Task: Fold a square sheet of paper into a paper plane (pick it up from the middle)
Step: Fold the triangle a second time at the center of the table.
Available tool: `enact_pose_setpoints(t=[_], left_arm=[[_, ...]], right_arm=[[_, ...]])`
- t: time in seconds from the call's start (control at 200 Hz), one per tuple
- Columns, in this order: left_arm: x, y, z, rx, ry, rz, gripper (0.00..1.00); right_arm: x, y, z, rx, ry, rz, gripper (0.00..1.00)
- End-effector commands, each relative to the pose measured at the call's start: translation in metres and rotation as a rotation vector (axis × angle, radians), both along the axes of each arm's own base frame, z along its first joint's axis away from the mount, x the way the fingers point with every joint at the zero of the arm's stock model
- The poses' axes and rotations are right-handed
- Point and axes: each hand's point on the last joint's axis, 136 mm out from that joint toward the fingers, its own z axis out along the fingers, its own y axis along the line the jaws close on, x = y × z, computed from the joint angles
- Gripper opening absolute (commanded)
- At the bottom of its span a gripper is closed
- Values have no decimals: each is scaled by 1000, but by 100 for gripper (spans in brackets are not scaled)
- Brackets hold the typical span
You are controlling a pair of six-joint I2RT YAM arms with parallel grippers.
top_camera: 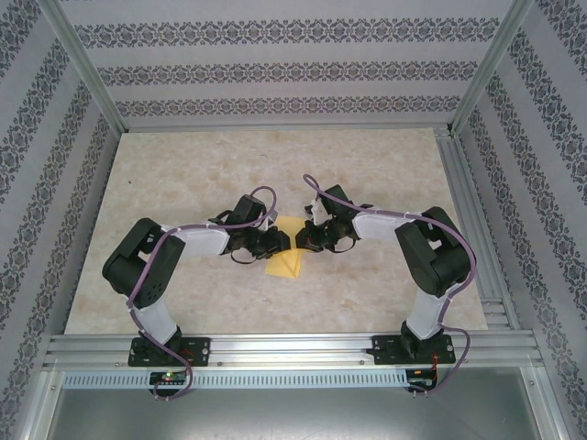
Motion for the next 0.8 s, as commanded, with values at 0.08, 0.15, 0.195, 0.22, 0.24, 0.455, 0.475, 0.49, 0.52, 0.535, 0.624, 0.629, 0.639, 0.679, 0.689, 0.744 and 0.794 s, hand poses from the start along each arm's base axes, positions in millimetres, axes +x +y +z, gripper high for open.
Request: enact_pose_setpoints(t=[0.08, 0.15, 0.195, 0.22, 0.24, 0.455, 0.475, 0.49, 0.52, 0.535, 0.624, 0.629, 0.639, 0.679, 0.689, 0.744, 0.794], left_arm=[[5, -16, 7, -58, -20, -19, 25], [5, -17, 8, -67, -19, -21, 26], [5, -17, 9, -70, -21, -21, 27], [5, -17, 10, -72, -23, -23, 27], [4, -17, 10, -72, -23, -24, 28], [1, -19, 12, -80, -23, -37, 31], [1, -19, 13, -82, -25, -38, 31], [0, -19, 12, -81, -22, -40, 31], [0, -19, 12, -80, -22, -41, 31], [0, -19, 12, -80, -22, -40, 31], [-1, -21, 12, -81, -21, -49, 31], [-1, -21, 12, -81, -21, -48, 31], [-2, -21, 11, -80, -20, -49, 31], [-1, -21, 12, -80, -22, -50, 32], [-1, -21, 11, -79, -20, -51, 32], [-2, -21, 10, -76, -17, -52, 31], [-2, -22, 10, -76, -17, -53, 32]], right_arm=[[9, -7, -8, -33, -41, 2, 7], [10, -9, -11, -49, -45, 2, 7], [11, -11, -14, -60, -46, 0, 7], [13, -11, -14, -64, -50, 0, 7], [13, -11, -15, -66, -50, -1, 7], [18, -13, -19, -91, -59, -1, 7], [18, -13, -20, -93, -59, -1, 7], [18, -13, -20, -94, -60, -2, 7], [19, -13, -20, -95, -60, -2, 7], [19, -13, -20, -96, -61, -3, 6], [20, -14, -22, -101, -62, -7, 6], [20, -15, -22, -101, -62, -7, 6], [20, -15, -22, -102, -64, -6, 6], [21, -15, -23, -103, -64, -9, 6], [21, -15, -22, -103, -65, -8, 6], [21, -15, -23, -103, -65, -9, 6], [22, -15, -22, -104, -69, -10, 6]])
